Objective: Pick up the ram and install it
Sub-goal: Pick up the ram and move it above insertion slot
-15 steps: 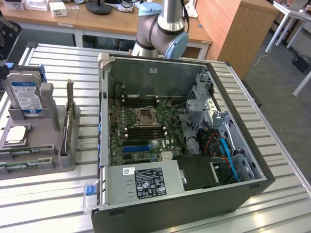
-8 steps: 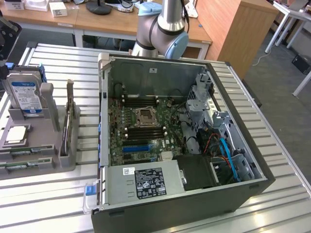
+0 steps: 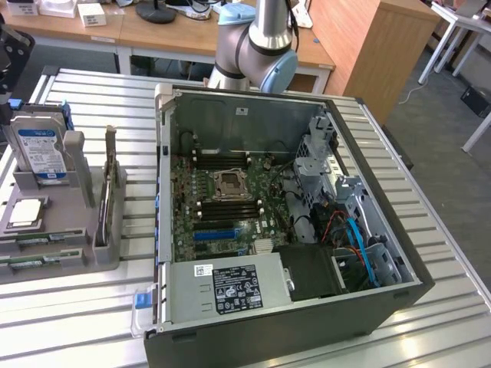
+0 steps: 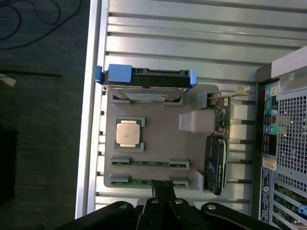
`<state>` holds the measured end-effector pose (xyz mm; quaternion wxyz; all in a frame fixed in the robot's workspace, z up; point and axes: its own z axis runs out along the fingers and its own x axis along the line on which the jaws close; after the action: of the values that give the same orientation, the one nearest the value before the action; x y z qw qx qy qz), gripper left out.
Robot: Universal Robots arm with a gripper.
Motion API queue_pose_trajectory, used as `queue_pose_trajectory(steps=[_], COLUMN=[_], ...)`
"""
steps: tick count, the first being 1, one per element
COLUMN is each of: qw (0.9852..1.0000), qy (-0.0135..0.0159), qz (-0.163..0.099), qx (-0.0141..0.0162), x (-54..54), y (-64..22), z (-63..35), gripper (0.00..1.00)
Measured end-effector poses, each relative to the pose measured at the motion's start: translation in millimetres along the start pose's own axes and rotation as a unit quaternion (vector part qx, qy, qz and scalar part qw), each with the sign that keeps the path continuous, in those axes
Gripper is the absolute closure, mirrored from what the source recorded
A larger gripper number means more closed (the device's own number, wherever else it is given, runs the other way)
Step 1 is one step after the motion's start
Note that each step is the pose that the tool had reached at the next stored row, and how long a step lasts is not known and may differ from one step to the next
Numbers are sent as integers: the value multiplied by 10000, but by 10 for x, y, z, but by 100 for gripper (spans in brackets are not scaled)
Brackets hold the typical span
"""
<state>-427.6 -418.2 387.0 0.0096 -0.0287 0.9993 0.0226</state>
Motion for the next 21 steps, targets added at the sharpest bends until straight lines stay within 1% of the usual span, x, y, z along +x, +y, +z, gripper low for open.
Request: queue_pose_trajectory(steps=[3, 6, 8, 11, 14, 16, 19, 21], qw=[9996, 9985, 9974, 9950, 9919, 9895, 9852, 9819], qy=[12, 24, 32, 44, 56, 64, 76, 84], qz=[-269, -539, -720, -995, -1265, -1443, -1714, -1891], qx=[-5, -11, -15, -20, -26, -30, -35, -39], x=[0, 0, 0, 0, 0, 0, 0, 0], y=[0, 0, 0, 0, 0, 0, -1, -1], z=[1, 3, 4, 6, 7, 9, 11, 12], gripper=[90, 90, 90, 90, 90, 90, 90, 90])
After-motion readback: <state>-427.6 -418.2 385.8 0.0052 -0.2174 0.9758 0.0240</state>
